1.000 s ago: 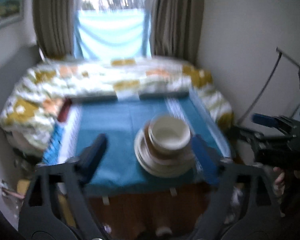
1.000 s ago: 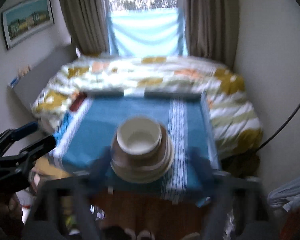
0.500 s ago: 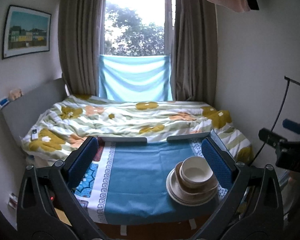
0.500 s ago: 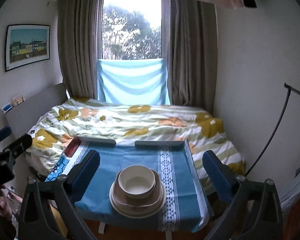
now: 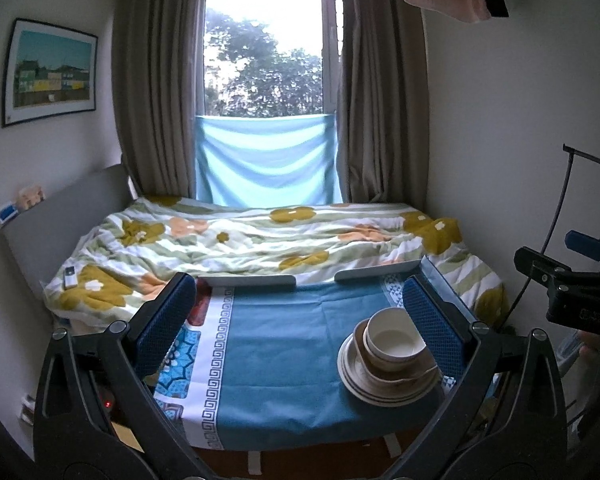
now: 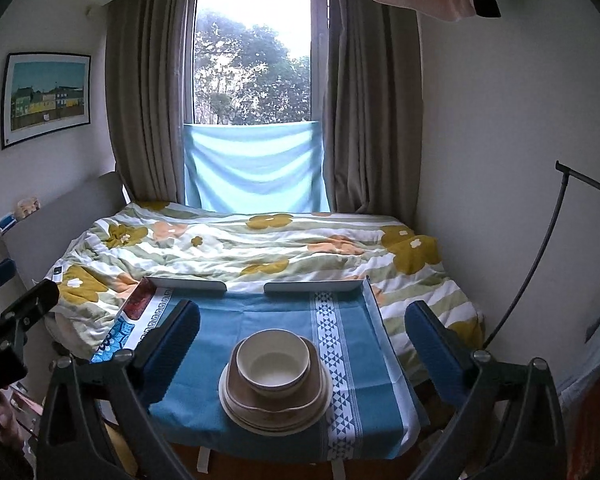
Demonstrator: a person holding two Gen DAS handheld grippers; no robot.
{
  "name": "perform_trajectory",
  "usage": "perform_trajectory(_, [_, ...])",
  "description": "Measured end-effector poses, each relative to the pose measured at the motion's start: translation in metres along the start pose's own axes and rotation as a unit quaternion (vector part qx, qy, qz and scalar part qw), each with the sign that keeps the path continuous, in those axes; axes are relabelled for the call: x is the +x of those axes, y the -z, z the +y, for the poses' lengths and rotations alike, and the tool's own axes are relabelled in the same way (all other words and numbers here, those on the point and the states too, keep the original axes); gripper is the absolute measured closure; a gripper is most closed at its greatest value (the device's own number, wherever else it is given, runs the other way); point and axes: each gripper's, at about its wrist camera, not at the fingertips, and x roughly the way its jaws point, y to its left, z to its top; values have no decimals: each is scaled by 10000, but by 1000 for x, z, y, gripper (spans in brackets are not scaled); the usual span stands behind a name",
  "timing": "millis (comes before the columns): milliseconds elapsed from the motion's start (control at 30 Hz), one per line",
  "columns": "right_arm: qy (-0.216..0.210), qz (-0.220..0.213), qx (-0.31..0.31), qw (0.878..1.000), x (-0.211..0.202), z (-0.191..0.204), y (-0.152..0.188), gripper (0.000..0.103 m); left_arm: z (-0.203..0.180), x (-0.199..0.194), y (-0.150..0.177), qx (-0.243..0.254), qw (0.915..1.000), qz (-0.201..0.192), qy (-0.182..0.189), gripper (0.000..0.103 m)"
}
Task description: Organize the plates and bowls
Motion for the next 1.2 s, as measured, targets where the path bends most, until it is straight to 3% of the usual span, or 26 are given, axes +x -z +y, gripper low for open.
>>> perform_trajectory(1200, [-10,-27,10,10000,6,9,-4,1,-1,-2,2,8,10000,-24,-36,0])
